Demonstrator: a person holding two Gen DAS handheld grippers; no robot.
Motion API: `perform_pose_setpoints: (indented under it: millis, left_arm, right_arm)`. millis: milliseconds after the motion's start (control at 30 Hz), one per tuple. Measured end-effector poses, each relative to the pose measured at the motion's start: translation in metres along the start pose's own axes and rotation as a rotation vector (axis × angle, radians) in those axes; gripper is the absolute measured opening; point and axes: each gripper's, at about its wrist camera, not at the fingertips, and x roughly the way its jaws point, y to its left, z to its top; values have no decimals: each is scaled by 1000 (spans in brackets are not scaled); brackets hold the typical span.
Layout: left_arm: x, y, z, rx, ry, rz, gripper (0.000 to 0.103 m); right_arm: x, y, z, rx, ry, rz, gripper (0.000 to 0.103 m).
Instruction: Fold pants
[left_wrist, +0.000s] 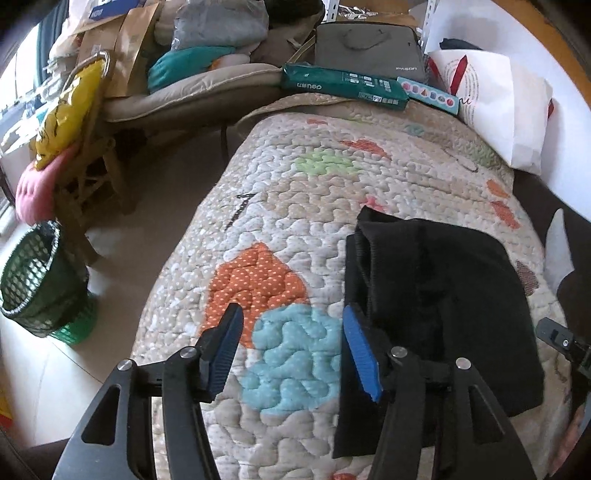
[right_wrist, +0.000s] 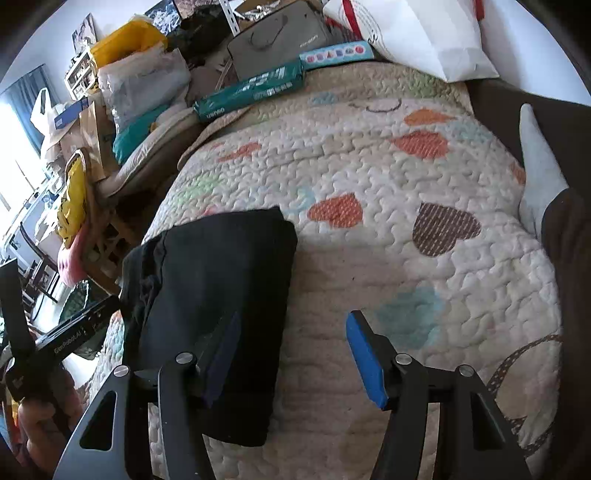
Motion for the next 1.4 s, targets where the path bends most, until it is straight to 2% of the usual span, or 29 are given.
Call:
perform_pose_setpoints:
  millis: [267,467,1400]
  left_arm:
    - [5,0,0,13,17,53,57]
    - [2,-7,-1,62,-10,89,58]
    - [6,-12,-3,74,9,97,59]
  right_arm:
    - [6,7,-5,-33,10,-19,66]
    - [8,7,-4,-34,3,-25,67]
    - [8,4,-6,-48,4,-50,74]
